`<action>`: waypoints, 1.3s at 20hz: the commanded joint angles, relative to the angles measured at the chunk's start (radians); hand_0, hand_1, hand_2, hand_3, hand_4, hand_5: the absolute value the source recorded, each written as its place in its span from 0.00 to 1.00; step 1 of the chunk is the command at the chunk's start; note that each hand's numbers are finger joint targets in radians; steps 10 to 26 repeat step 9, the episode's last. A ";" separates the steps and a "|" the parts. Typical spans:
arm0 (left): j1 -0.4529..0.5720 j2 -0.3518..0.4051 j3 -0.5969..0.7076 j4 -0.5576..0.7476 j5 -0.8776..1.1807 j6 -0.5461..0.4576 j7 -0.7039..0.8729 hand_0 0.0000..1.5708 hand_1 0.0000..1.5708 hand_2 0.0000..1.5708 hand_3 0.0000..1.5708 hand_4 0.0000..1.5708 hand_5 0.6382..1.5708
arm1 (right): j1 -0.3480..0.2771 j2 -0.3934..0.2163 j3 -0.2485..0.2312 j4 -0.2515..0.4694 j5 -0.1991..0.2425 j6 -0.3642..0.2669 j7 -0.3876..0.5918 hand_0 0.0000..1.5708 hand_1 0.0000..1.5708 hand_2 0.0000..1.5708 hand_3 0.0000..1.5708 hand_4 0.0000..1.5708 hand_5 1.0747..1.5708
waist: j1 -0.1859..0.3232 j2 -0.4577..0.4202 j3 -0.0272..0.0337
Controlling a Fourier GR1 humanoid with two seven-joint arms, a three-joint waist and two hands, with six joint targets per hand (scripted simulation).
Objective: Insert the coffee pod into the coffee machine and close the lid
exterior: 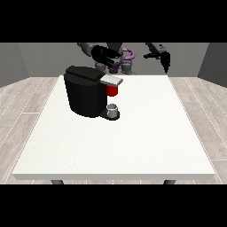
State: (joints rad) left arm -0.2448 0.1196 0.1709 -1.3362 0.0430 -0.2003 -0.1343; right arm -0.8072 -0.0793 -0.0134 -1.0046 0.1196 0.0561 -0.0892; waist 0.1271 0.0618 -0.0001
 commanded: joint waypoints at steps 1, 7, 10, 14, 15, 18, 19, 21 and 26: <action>0.019 -0.035 -0.012 0.020 -0.020 0.042 -0.026 0.00 0.00 0.00 0.00 0.12 1.00 | 0.095 0.075 0.090 -0.047 -0.028 0.000 -0.045 0.00 0.00 0.00 0.00 0.11 1.00 | -0.031 -0.059 0.0001; 0.069 -0.081 -0.051 0.022 -0.023 0.044 -0.007 0.00 0.00 0.00 0.00 0.16 1.00 | 0.315 0.078 0.178 -0.131 -0.193 -0.063 -0.083 0.00 0.00 0.00 0.00 0.18 1.00 | -0.068 -0.162 0.0005; 0.093 -0.013 0.022 0.093 -0.015 0.028 -0.111 0.00 0.00 0.00 0.00 0.12 1.00 | 0.394 0.079 0.219 -0.201 -0.216 -0.057 -0.090 0.00 0.00 0.00 0.00 0.10 1.00 | -0.146 -0.157 -0.0001; 0.093 -0.013 0.022 0.093 -0.015 0.028 -0.111 0.00 0.00 0.00 0.00 0.12 1.00 | 0.394 0.079 0.219 -0.201 -0.216 -0.057 -0.090 0.00 0.00 0.00 0.00 0.10 1.00 | -0.146 -0.157 -0.0001; 0.093 -0.013 0.022 0.093 -0.015 0.028 -0.111 0.00 0.00 0.00 0.00 0.12 1.00 | 0.394 0.079 0.219 -0.201 -0.216 -0.057 -0.090 0.00 0.00 0.00 0.00 0.10 1.00 | -0.146 -0.157 -0.0001; 0.093 -0.013 0.022 0.093 -0.015 0.028 -0.111 0.00 0.00 0.00 0.00 0.12 1.00 | 0.394 0.079 0.219 -0.201 -0.216 -0.057 -0.090 0.00 0.00 0.00 0.00 0.10 1.00 | -0.146 -0.157 -0.0001; 0.093 -0.013 0.022 0.093 -0.015 0.028 -0.111 0.00 0.00 0.00 0.00 0.12 1.00 | 0.394 0.079 0.219 -0.201 -0.216 -0.057 -0.090 0.00 0.00 0.00 0.00 0.10 1.00 | -0.146 -0.157 -0.0001; 0.093 -0.013 0.022 0.093 -0.015 0.028 -0.111 0.00 0.00 0.00 0.00 0.12 1.00 | 0.394 0.079 0.219 -0.201 -0.216 -0.057 -0.090 0.00 0.00 0.00 0.00 0.10 1.00 | -0.146 -0.157 -0.0001; 0.093 -0.013 0.022 0.093 -0.015 0.028 -0.111 0.00 0.00 0.00 0.00 0.12 1.00 | 0.394 0.079 0.219 -0.201 -0.216 -0.057 -0.090 0.00 0.00 0.00 0.00 0.10 1.00 | -0.146 -0.157 -0.0001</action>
